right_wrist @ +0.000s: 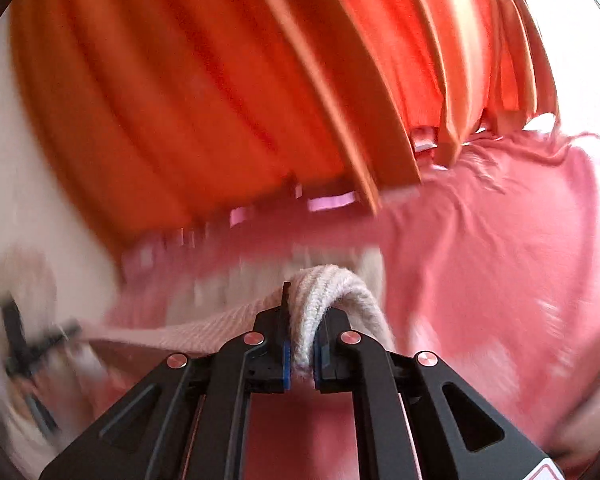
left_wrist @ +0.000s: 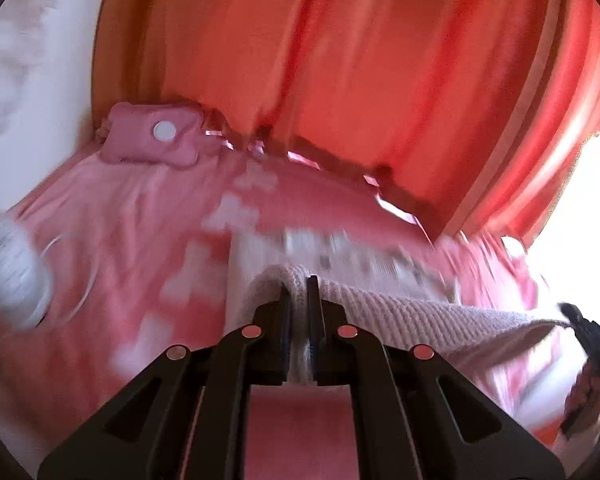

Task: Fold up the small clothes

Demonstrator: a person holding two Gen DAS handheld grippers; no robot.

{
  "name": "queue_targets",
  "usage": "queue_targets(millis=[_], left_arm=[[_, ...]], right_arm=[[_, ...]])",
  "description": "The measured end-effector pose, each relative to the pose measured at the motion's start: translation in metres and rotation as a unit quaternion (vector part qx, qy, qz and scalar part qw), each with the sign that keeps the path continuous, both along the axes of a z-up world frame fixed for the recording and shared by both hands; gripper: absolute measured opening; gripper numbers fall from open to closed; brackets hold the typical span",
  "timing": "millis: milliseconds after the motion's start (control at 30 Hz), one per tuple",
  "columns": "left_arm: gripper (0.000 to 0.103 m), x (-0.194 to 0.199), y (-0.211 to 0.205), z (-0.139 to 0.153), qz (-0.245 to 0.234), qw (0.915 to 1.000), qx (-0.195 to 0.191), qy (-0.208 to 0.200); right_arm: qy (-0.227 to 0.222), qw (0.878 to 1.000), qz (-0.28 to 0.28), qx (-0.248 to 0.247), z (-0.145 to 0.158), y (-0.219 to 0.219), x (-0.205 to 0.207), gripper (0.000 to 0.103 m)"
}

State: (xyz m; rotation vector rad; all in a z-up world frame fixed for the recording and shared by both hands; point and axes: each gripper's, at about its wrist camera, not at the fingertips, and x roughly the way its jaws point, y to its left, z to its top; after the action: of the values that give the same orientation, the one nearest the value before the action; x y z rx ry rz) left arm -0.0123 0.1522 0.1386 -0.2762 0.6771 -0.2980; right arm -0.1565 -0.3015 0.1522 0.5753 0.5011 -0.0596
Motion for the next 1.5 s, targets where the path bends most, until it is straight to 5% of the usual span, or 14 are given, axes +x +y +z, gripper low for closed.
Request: queue_targets(millis=[233, 400, 567, 600, 667, 700, 800, 900, 1033, 1167, 1233, 1300, 1433, 1500], left_arm=[[0.006, 0.147, -0.048, -0.092, 0.062, 0.996, 0.024, 0.059], [0.007, 0.178, -0.04, -0.15, 0.083, 0.9899, 0.004, 0.115], [0.013, 0.183, -0.042, -0.146, 0.064, 0.9936, 0.002, 0.093], [0.018, 0.182, -0.043, -0.143, 0.058, 0.9944, 0.0, 0.089], [0.049, 0.178, -0.042, -0.136, 0.075, 0.9944, 0.018, 0.072], [0.064, 0.174, -0.04, -0.131, 0.093, 0.9935, 0.035, 0.055], [0.068, 0.166, -0.037, -0.123, 0.098, 0.9927, 0.063, 0.028], [0.071, 0.168, -0.036, -0.131, 0.09, 0.993, 0.057, 0.051], [0.071, 0.174, -0.05, -0.147, 0.061, 0.993, 0.057, 0.084], [0.069, 0.181, -0.066, -0.157, 0.053, 0.9897, 0.081, 0.106], [0.035, 0.182, -0.068, -0.157, 0.051, 0.9894, 0.086, 0.105], [0.011, 0.183, -0.068, -0.153, 0.048, 0.9904, 0.087, 0.095], [0.01, 0.177, -0.062, -0.134, 0.066, 0.9935, 0.069, 0.062], [0.01, 0.176, -0.06, -0.127, 0.074, 0.9937, 0.067, 0.05]], right_arm=[[0.071, 0.992, -0.074, 0.077, -0.1, -0.028, 0.164, 0.007], [0.13, 0.981, -0.085, 0.119, -0.159, -0.037, 0.198, 0.011], [0.102, 0.984, -0.086, 0.115, -0.147, -0.038, 0.194, 0.018], [0.093, 0.985, -0.084, 0.115, -0.145, -0.039, 0.193, 0.022], [0.084, 0.988, -0.08, 0.105, -0.14, -0.036, 0.193, 0.033], [0.082, 0.989, -0.097, 0.074, -0.135, -0.033, 0.19, 0.048], [0.078, 0.99, -0.12, -0.014, -0.123, -0.027, 0.185, 0.055], [0.099, 0.988, -0.114, -0.026, -0.129, -0.028, 0.189, 0.059], [0.184, 0.981, -0.064, -0.002, -0.159, -0.022, 0.212, 0.06], [0.219, 0.971, -0.062, -0.072, -0.165, -0.006, 0.223, 0.057], [0.214, 0.97, -0.068, -0.093, -0.16, -0.002, 0.223, 0.021], [0.187, 0.977, -0.066, -0.079, -0.152, -0.004, 0.218, 0.008], [0.013, 0.998, -0.052, -0.012, -0.108, -0.014, 0.183, 0.006], [-0.001, 0.998, -0.06, -0.016, -0.103, -0.016, 0.179, 0.006]])
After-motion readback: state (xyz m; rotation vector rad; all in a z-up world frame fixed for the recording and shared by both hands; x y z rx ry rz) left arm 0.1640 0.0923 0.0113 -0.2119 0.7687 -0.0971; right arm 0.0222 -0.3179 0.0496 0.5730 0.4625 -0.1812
